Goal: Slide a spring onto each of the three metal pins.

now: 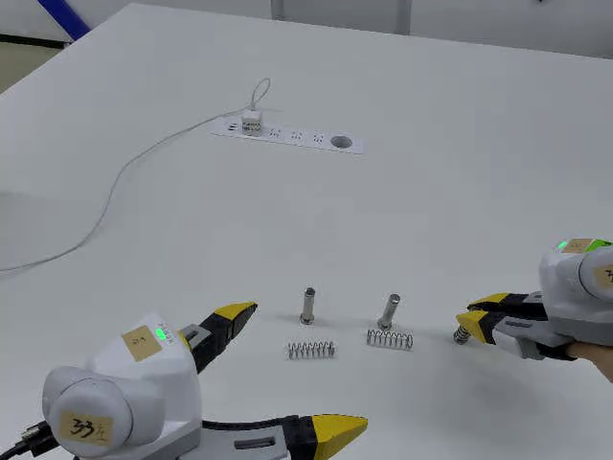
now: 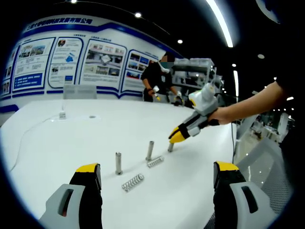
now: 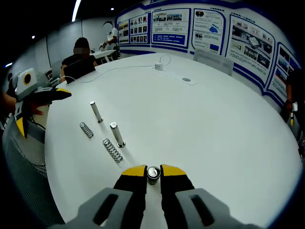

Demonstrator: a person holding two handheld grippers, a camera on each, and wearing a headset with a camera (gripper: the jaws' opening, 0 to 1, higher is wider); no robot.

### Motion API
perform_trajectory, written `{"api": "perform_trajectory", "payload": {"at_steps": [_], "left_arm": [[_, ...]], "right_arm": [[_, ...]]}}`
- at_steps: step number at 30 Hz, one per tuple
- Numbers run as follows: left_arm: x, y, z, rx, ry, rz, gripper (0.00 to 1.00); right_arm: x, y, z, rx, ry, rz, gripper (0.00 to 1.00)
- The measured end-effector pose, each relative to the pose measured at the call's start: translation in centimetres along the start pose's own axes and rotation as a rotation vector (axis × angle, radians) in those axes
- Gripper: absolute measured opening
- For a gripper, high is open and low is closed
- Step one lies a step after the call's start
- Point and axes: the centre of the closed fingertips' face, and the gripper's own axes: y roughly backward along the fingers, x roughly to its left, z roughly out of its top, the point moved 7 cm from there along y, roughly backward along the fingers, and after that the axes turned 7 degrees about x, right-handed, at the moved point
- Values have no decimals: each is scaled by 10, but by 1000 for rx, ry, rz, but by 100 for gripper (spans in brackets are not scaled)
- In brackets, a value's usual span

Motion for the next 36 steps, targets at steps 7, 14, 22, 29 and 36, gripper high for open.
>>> {"api": "perform_trajectory", "payload": {"at_steps": [7,14,22,29,36], "left_arm": [[1,0,-1,9,-5,4,100],[3,1,0,2,8,9,100],[2,1,-1,6,-1,5,100],[1,1,-1,6,-12,6,100],[4,2,0,-4,-6,18,100]], "right_arm": [[-1,0,-2,4,15,-7,12],[0,8,0,-1,11,-7,14],[-2,27,6,-32,28,-51,19],[17,41,33,-95,186,-16,20],[42,25,36,-83,312,90,22]]}}
